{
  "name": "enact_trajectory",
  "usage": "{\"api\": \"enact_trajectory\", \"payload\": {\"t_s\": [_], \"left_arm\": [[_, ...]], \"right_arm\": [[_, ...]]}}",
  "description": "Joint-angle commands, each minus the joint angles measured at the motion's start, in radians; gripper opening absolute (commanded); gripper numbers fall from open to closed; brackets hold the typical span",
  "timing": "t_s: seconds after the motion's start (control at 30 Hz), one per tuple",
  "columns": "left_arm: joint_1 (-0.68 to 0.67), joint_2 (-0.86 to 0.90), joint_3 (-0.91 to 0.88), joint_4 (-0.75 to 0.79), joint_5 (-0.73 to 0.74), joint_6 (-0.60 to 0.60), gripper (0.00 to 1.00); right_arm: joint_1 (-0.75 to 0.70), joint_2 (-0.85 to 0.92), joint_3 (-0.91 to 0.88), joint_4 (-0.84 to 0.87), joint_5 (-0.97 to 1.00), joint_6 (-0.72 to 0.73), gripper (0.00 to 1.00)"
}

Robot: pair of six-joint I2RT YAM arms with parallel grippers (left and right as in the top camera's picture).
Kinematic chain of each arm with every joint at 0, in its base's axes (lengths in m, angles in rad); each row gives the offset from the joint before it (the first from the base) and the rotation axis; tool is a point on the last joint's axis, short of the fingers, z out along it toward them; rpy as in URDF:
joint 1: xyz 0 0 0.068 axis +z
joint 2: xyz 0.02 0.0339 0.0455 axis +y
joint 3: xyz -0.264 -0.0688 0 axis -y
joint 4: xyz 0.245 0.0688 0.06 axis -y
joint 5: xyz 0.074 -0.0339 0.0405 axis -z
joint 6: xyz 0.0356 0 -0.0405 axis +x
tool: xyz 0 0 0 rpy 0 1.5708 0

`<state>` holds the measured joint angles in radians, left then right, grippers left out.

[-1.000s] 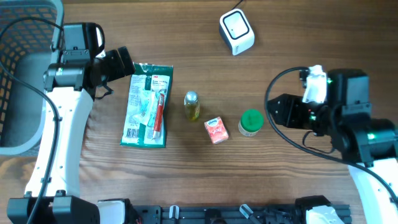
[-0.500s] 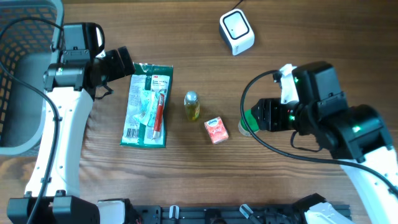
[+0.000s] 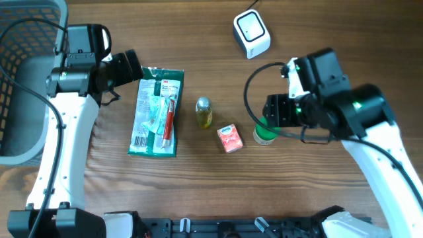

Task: Scan the item barcode
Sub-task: 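Move the right gripper over the green-lidded jar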

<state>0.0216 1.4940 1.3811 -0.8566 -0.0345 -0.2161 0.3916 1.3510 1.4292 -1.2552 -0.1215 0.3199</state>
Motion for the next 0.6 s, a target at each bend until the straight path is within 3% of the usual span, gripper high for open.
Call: {"api": "enact_trajectory", "payload": {"t_s": [0.0,0.1,0.13,0.57], "left_arm": [[0.004,-0.007,0.014,0.003,0.008,-0.009,1.00],[0.004,-0.007,0.014,0.003,0.008,-0.009,1.00],[0.004,-0.007,0.014,0.003,0.008,-0.009,1.00],[0.004,-0.007,0.014,0.003,0.008,-0.009,1.00]], "right_arm": [[0.004,0.071,-0.018,-0.019,0.081,0.074,0.80],[0.004,0.132,-0.018,-0.049,0.167,0.182,0.99],[0.004,0.151,-0.018,-0.049,0.167,0.190,1.00],[0.004,0.321,-0.034,-0.014,0.140,0.237,1.00]]}}
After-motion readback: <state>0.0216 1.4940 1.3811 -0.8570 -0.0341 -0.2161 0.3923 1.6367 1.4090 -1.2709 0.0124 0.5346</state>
